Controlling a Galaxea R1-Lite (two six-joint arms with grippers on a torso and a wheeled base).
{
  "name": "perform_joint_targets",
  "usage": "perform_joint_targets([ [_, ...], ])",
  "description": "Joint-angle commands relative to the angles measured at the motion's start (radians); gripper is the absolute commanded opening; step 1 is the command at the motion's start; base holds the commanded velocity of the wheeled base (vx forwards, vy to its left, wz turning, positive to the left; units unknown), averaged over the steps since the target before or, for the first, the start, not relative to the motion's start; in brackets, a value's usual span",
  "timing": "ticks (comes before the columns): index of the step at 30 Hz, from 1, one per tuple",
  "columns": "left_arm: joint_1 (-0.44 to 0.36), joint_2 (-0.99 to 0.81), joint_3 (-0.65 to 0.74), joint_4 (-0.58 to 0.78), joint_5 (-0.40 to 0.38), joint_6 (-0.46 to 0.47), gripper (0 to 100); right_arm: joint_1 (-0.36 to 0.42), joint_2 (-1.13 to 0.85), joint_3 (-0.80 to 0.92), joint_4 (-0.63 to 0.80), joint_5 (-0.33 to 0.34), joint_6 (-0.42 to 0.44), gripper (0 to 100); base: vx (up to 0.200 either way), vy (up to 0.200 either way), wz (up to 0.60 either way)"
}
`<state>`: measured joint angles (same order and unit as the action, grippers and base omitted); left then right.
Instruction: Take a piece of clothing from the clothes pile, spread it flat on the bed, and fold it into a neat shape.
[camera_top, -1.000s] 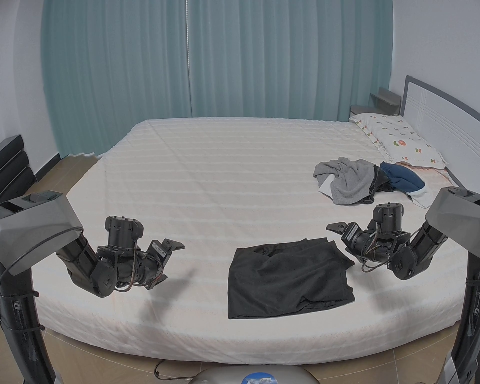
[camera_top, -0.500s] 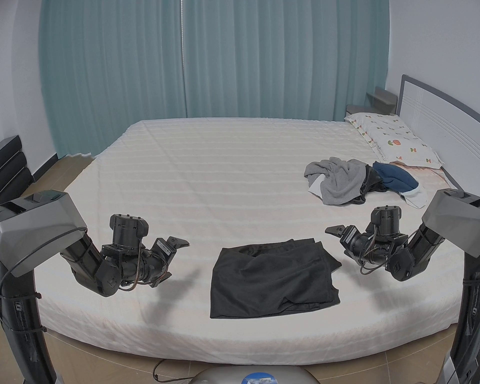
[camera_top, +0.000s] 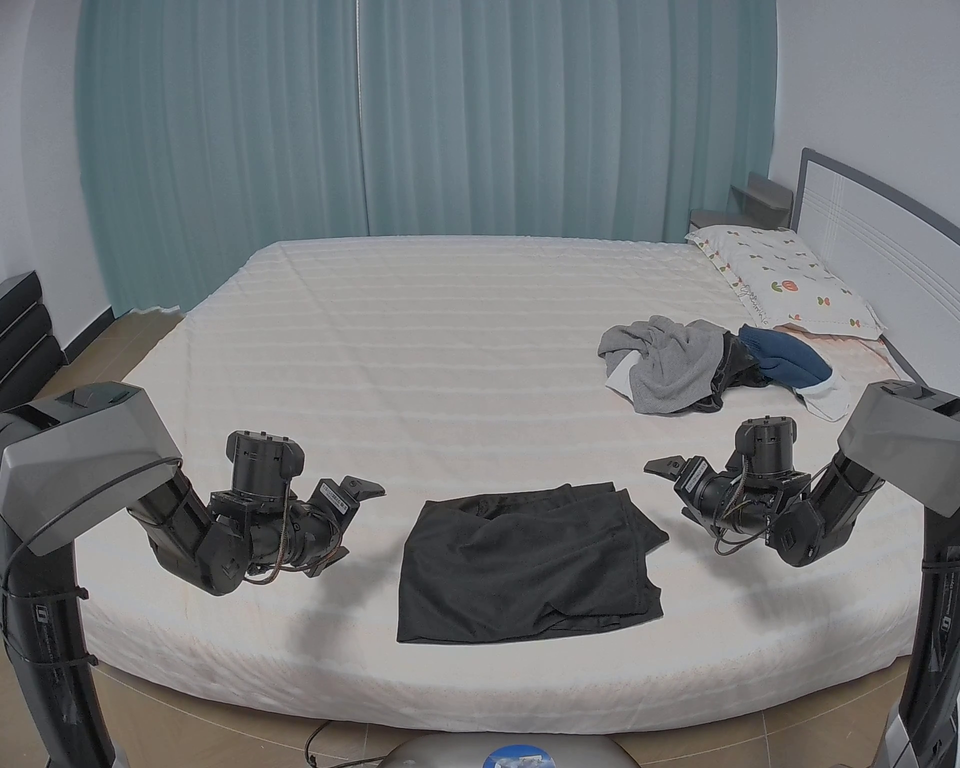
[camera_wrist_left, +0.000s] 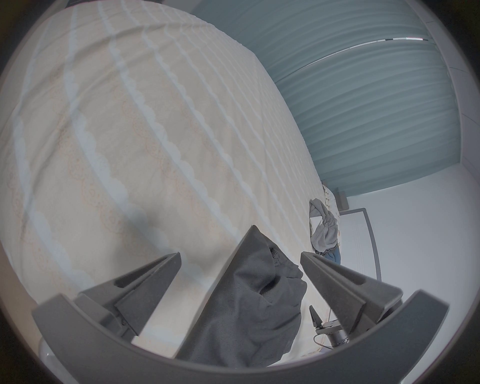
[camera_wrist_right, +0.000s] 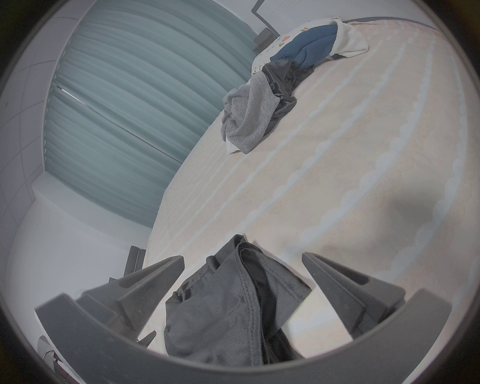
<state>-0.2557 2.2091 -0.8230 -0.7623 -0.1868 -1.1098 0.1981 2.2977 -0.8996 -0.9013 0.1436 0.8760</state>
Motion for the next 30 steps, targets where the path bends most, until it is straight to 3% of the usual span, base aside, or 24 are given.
perform_joint_targets([
  [1, 0.0, 0.004, -0.007, 0.0, 0.0, -0.004, 100, 0.007, 0.006, 0.001, -0.001, 0.001, 0.0, 100, 0.0, 0.0, 0.0],
  [6, -0.003, 0.007, -0.007, 0.001, -0.002, -0.001, 100, 0.018, 0.005, 0.004, -0.001, 0.001, 0.0, 100, 0.0, 0.0, 0.0],
  [13, -0.01, 0.012, -0.007, 0.0, 0.0, 0.002, 100, 0.021, 0.006, 0.005, -0.001, 0.001, 0.0, 100, 0.171, 0.0, 0.0],
  [21, -0.077, 0.057, -0.061, 0.0, 0.02, 0.025, 100, 0.058, 0.052, -0.039, 0.002, -0.001, 0.001, 100, 0.0, 0.0, 0.0],
  [24, -0.143, 0.121, -0.068, -0.005, 0.153, 0.139, 100, 0.072, 0.066, -0.038, 0.004, 0.001, 0.001, 100, 0.0, 0.0, 0.0],
  [27, -0.183, 0.162, -0.085, -0.048, 0.277, 0.151, 100, 0.081, 0.074, -0.038, 0.002, 0.001, 0.001, 100, 0.0, 0.0, 0.0],
  [30, -0.2, 0.182, -0.085, -0.081, 0.293, 0.159, 100, 0.084, 0.075, -0.036, 0.001, -0.001, 0.001, 100, 0.0, 0.0, 0.0],
])
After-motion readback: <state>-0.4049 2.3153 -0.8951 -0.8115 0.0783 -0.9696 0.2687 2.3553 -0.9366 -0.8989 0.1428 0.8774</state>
